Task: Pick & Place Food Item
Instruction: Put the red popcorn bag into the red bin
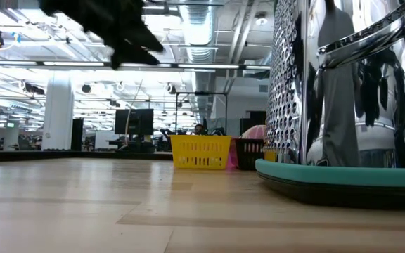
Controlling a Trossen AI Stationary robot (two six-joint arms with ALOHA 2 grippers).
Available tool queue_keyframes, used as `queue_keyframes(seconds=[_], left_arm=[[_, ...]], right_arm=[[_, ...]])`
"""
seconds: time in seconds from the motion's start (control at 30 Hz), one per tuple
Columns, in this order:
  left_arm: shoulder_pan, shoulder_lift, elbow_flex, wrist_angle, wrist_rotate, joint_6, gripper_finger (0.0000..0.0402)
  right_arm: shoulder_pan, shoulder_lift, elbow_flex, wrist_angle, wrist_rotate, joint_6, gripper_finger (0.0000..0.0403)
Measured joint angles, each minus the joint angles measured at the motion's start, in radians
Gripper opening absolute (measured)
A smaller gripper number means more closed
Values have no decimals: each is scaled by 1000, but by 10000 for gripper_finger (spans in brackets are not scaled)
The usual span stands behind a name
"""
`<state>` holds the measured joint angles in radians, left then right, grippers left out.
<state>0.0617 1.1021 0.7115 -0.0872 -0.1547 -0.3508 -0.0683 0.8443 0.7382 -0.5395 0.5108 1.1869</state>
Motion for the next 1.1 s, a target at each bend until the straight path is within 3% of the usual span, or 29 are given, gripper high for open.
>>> queue_keyframes(seconds=[0.23,0.43,0.5,0.6,0.77,0.87,1.1], left_arm=[[3,-194,-8,1,-66,1,185],[3,-256,-7,20,-86,47,180],[3,-254,-7,26,-86,80,180],[3,-230,-7,26,-87,113,181],[3,-184,-7,62,-86,117,184],[3,-157,-7,85,-85,112,184],[23,-117,-7,151,-84,80,186]], right_arm=[[-247,52,-49,-170,-135,140,152],[-298,51,-154,-114,-204,187,149],[-301,65,-182,-32,-221,77,149],[-294,103,-183,50,-243,-217,147],[-272,195,-91,75,-222,-593,139],[-266,288,-5,-59,-199,-667,132],[-291,651,285,-656,-143,-619,107]])
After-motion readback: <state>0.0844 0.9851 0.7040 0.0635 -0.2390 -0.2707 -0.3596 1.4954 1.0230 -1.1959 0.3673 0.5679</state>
